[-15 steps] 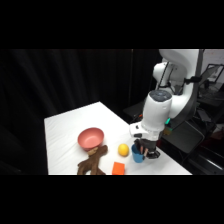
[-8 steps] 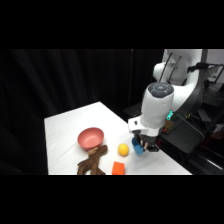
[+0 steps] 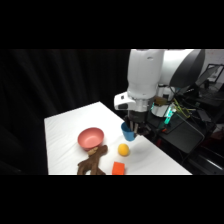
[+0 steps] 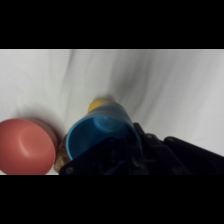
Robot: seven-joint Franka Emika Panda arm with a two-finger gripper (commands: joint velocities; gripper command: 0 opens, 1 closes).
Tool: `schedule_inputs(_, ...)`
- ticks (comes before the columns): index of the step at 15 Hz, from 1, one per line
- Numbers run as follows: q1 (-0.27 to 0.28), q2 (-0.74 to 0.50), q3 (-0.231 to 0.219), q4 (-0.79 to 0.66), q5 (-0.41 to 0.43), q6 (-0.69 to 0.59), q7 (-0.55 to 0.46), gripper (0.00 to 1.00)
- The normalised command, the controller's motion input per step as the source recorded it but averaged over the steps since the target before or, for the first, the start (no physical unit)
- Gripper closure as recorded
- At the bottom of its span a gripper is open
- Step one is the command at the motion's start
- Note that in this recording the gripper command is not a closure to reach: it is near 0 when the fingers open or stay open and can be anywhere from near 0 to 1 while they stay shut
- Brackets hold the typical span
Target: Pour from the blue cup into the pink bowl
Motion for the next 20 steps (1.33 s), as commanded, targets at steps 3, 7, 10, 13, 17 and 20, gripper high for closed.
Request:
schedule_inputs(3,-0.314,0.1,-0.033,0.36,0.455,-0.23,-0.95,0.08)
schedule_inputs(7,-0.396,0.25,0.09,0.6,0.607,-0.42,-1.0,0.09)
schedule_inputs(10,-0.467,0.38,0.019,0.67,0.537,-0.58,-1.0,0.09)
schedule_inputs(13,-0.303,0.51,-0.142,0.68,0.443,-0.69,-0.89,0.14)
schedule_inputs(17,-0.231,0.6,-0.023,0.7,0.356,-0.67,-0.58,0.18)
schedule_inputs(20,-0.163,0.48,0.058,0.64,0.327,-0.69,-0.33,0.17)
